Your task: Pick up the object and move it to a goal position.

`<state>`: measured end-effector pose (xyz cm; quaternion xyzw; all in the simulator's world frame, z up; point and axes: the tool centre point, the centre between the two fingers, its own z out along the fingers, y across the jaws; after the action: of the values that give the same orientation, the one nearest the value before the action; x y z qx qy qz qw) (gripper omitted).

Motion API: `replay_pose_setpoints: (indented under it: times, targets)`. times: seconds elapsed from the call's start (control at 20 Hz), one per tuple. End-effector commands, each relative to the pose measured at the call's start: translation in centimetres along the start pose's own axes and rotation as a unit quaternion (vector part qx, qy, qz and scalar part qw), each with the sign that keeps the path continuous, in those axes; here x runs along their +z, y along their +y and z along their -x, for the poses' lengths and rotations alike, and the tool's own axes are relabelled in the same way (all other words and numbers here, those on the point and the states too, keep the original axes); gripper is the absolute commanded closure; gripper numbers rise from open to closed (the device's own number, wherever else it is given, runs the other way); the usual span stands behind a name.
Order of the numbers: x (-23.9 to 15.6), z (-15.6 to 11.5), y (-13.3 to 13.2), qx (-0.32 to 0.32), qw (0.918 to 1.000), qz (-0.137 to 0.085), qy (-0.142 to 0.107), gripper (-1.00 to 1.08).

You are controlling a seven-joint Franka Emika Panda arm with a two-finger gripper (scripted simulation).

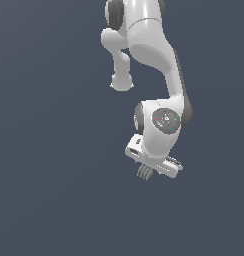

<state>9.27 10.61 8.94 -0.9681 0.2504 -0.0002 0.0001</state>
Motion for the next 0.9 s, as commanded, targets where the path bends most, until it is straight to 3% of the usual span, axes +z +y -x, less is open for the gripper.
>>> replay_pose_setpoints:
  times: [0.0,0.4,0.7,0.75,0.85]
  targets:
    - [0.7,0.0,0.0,0.000,1.0000,0.000,0.000,-0.92]
    - [4.5,0.1,0.1,0.002,1.0000,0.000,0.000,-0.92]
    - [4.7,0.0,0.0,0.002,1.0000,0.000,0.000,-0.92]
    - [4.7,0.0,0.0,0.002,1.0000,0.000,0.000,1.08]
    - [4.7,0.0,0.0,0.002,1.0000,0.000,0.000,1.08]
